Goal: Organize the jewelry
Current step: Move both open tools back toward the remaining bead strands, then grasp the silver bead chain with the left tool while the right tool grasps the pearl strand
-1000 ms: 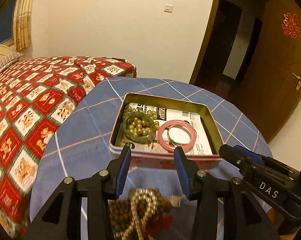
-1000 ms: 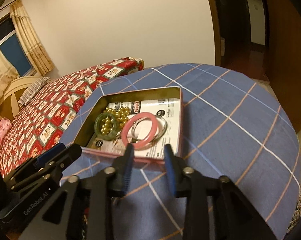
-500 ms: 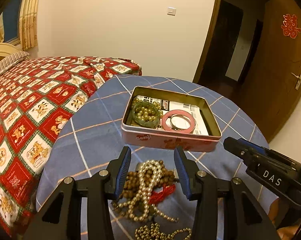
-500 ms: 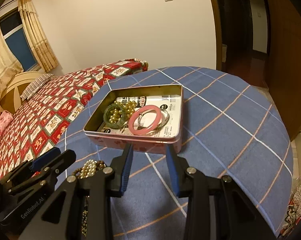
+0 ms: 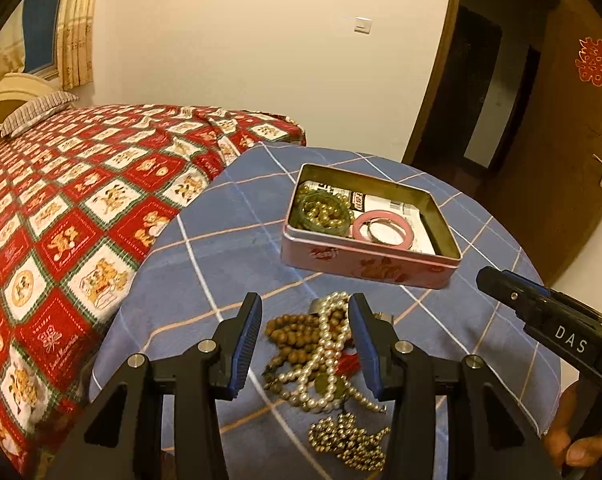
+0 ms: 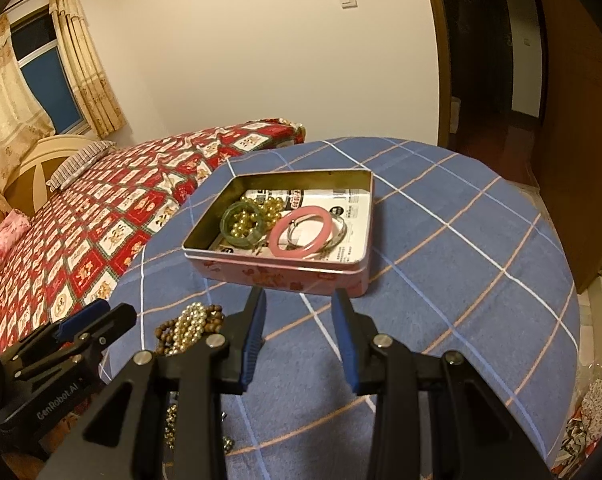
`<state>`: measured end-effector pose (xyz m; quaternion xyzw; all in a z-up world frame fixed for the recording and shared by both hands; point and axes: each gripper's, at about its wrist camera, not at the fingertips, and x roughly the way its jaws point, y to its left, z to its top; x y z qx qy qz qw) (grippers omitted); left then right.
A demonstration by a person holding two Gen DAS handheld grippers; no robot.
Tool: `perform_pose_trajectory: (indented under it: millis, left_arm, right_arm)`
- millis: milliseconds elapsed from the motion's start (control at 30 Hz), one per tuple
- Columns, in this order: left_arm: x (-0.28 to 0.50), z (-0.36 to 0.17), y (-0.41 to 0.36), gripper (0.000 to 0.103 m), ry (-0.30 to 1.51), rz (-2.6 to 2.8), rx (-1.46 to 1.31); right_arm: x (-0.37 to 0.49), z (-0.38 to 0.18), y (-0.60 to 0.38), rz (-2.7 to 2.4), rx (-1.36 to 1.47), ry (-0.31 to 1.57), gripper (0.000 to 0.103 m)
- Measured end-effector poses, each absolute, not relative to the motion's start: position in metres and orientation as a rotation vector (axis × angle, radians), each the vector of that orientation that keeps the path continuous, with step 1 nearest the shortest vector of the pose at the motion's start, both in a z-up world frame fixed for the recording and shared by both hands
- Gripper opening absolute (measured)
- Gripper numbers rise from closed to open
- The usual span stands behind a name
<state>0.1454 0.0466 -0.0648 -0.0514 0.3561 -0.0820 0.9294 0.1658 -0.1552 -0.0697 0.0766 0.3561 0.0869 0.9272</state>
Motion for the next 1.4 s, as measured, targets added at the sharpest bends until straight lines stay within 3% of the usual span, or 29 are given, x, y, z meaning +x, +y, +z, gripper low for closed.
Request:
perform_pose_trajectory:
  millis: [533,1067,1200,1367,1400]
  left_arm:
    - [0.128,-0.081,0.074,0.046,0.767,-0.145,-0.066]
    - [0.102,-0.11,0.032,0.046,0.911,-0.323,-0.081]
    - [0.098,-0.116,0.02,0.061,0.92,-0.309,-0.076]
    - [0.097,-0.117,0.012,0.061,0.899,-0.262,-0.03]
    - [0.097,-0.118,0.01,0.057,0.896,-0.258,-0.011]
  right_arm:
    - [0.153,-0.083,-0.159,0.191,0.152,0.761,0.038]
    - [0.144,-0.092,-0.152,0.234,0.137,0.786,0.039]
    - [0.141,-0.09,-0.153,0.235,0.14,0.782,0.038]
    - [0.139,-0.091,-0.154,0.245,0.151,0.786,0.038]
    - [0.138,-0.091,-0.154,0.248,0.151,0.786,0.038]
